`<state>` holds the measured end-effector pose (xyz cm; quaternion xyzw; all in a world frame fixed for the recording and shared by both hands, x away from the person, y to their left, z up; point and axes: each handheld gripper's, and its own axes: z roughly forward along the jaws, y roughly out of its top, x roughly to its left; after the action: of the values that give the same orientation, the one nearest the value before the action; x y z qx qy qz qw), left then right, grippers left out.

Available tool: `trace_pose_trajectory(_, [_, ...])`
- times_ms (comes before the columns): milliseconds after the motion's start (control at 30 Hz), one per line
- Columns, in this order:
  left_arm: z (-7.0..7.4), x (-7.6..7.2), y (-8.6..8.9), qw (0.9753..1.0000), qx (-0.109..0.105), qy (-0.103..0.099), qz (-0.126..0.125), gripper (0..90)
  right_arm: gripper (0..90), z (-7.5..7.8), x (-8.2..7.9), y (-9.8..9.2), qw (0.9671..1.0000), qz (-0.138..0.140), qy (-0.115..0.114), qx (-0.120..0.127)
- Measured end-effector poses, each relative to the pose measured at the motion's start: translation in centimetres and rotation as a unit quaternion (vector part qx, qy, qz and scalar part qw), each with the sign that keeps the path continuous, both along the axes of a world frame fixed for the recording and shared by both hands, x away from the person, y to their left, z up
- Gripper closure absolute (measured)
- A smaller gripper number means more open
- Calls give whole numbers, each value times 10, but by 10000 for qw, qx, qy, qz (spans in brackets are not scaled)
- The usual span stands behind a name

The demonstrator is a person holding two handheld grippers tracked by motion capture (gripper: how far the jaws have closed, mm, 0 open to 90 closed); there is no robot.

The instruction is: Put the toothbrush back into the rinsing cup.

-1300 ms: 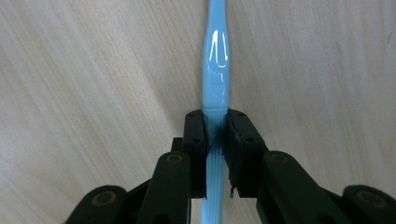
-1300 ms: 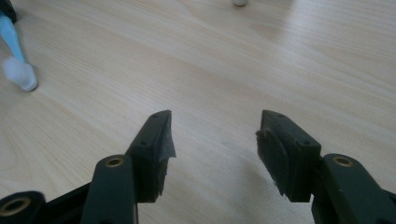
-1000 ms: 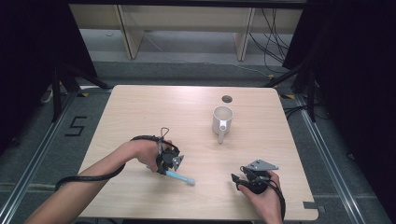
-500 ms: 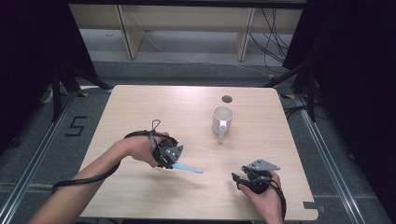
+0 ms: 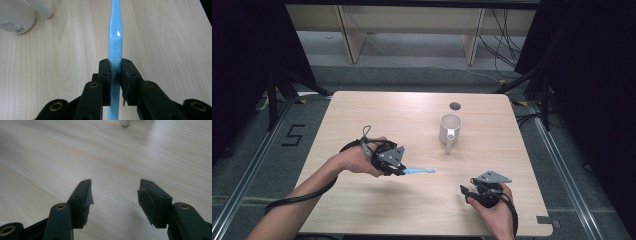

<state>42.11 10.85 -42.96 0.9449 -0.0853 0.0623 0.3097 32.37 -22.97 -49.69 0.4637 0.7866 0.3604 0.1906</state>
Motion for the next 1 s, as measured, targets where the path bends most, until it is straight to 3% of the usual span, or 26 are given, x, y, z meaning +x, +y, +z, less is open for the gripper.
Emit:
trace_pose_trajectory(167, [-2,-2,4,9975,-622,184,279,786,445,0,-1,1,10000,8,57,13])
trace_pose_trajectory(267, [-3,-3,5,9958,-823,207,339,787,445,1,-1,1,10000,-28,56,26])
trace_pose_trajectory(467, [-5,-5,6,9865,-1443,364,676,787,445,1,-1,1,10000,18,-22,-9])
trace_pose_trajectory(533, [-7,-6,6,9833,-1613,378,756,787,444,1,-2,3,10000,-24,33,81])
trace_pose_trajectory(600, [-8,-7,6,9819,-1684,383,774,787,444,2,-3,4,9997,-78,143,154])
trace_pose_trajectory(667, [-9,-8,6,9789,-1828,403,820,787,443,1,-1,3,9999,-19,70,139])
trace_pose_trajectory(733, [-10,-8,6,9750,-2009,438,839,787,443,1,-3,6,9995,-136,164,251])
trace_pose_trajectory(767, [-10,-9,7,9715,-2143,486,886,787,443,2,-3,5,9996,-110,161,181])
trace_pose_trajectory(800, [-10,-9,7,9695,-2219,516,899,787,443,2,-2,3,10000,-28,25,81])
trace_pose_trajectory(833, [-11,-10,8,9656,-2357,553,948,787,443,2,-1,3,9999,-19,36,124])
trace_pose_trajectory(867, [-12,-10,9,9655,-2373,502,948,787,443,3,-2,3,9997,-75,36,227])
trace_pose_trajectory(900, [-15,-11,8,9584,-2607,529,1035,787,443,4,-2,2,9998,-74,-32,191])
trace_pose_trajectory(967, [-17,-12,10,9568,-2656,472,1089,787,443,6,-3,2,9998,-81,-9,202])
trace_pose_trajectory(1000, [-20,-13,10,9520,-2793,520,1145,787,443,6,-4,3,9996,-113,41,256])
